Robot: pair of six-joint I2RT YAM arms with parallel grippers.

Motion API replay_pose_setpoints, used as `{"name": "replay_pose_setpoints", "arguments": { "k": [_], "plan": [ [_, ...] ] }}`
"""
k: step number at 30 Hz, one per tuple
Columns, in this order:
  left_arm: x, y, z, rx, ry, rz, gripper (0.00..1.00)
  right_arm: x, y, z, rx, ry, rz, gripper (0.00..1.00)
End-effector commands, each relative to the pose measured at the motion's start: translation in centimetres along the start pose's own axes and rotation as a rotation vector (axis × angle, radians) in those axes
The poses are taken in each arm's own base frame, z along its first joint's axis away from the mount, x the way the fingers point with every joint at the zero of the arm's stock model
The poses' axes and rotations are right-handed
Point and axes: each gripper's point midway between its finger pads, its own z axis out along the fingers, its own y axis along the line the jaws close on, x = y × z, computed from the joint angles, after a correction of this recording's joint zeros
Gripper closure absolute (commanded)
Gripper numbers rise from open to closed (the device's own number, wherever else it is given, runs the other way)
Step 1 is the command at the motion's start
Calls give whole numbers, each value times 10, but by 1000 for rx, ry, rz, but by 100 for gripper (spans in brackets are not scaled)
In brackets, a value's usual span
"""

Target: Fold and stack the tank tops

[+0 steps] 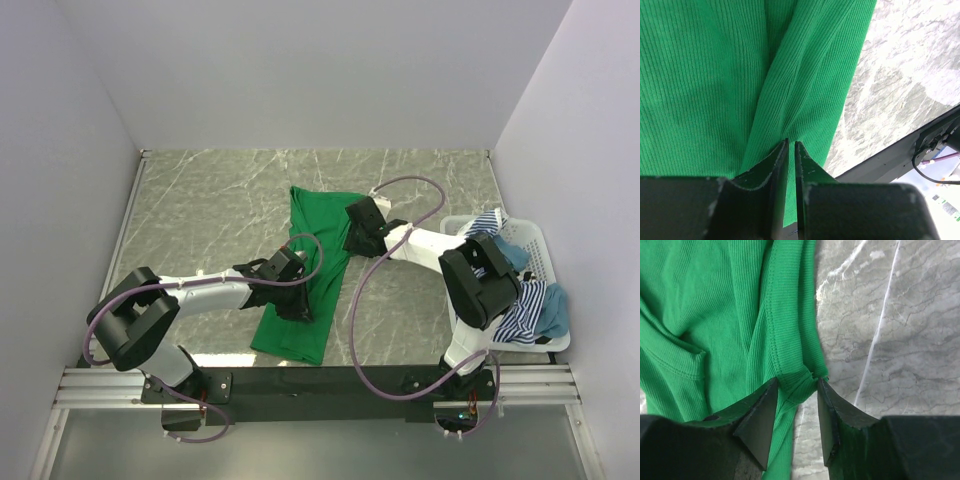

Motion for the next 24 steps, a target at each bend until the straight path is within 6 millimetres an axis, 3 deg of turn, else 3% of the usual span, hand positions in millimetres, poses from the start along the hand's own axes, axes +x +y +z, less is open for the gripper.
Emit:
{"name": "replay_pose_setpoints", "arguments": {
  "k": [1, 3, 9, 13, 19, 20, 21, 24],
  "plan": [
    [-11, -15, -9, 54, -37, 34, 84, -4, 0, 0, 7, -39, 27, 56],
    [-11, -15, -9, 50, -40, 33, 84, -5, 0, 0, 6, -42, 31, 58],
    [-10, -13, -9, 50, -39, 29, 84, -7, 1, 0, 13, -52, 32, 88],
    [-9, -12, -9, 44, -37, 27, 84, -10, 2, -2, 21, -61, 23, 100],
    [-9, -11, -8, 42, -37, 27, 84, -20, 6, -11, 34, -86, 0, 98],
    [-9, -11, -8, 44, -37, 27, 84, -20, 5, -13, 37, -86, 0, 93],
    [-8, -11, -8, 43, -34, 28, 84, -19, 3, -13, 45, -89, -2, 81],
    [-8, -11, -8, 43, -36, 29, 84, -15, -1, -16, 39, -89, 2, 66]
  ]
}}
